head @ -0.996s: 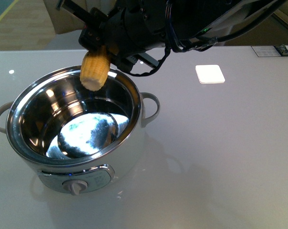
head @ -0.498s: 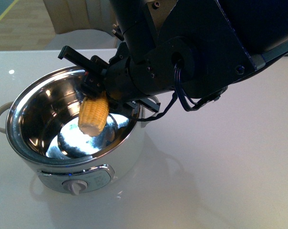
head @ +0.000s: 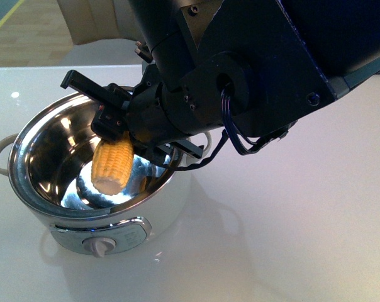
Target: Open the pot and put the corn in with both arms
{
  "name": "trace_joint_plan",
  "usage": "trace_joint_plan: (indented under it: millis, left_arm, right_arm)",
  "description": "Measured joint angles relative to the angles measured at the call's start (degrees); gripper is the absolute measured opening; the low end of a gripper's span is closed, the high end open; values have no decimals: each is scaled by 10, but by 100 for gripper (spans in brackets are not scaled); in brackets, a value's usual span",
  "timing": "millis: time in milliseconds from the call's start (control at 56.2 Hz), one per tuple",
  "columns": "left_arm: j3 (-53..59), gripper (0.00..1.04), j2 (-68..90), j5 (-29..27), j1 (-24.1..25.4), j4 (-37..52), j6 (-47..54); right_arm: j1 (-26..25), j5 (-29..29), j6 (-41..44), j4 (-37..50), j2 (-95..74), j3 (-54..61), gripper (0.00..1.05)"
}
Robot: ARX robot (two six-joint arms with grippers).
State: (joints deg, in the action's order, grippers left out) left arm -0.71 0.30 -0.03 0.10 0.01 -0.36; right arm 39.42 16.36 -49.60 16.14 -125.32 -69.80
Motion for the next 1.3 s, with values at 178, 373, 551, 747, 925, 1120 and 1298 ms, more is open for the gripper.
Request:
trace_joint_plan:
  millis: [178, 373, 551, 747, 925, 1120, 1298]
  left_arm:
    - [0, 98, 0, 0, 0, 0, 0]
    - [0, 98, 0, 0, 0, 0, 0]
    - [0, 98, 0, 0, 0, 0, 0]
    - [0, 98, 0, 0, 0, 0, 0]
    - [0, 98, 0, 0, 0, 0, 0]
    - [0, 98, 0, 0, 0, 0, 0]
    - [0, 98, 0, 0, 0, 0, 0]
  right_arm:
    - [0, 5, 8, -19, -1, -13, 47]
    - [0, 6, 9, -27, -5, -13, 85]
    - [-4, -1, 6, -17, 1, -6, 96]
    - [-34, -33, -11, 26, 35, 44, 96]
    - [-101, -64, -36, 78, 108, 114, 96]
    - [-153, -70, -36, 115, 214, 197, 96]
    - [-180, -124, 5, 123, 340, 295, 96]
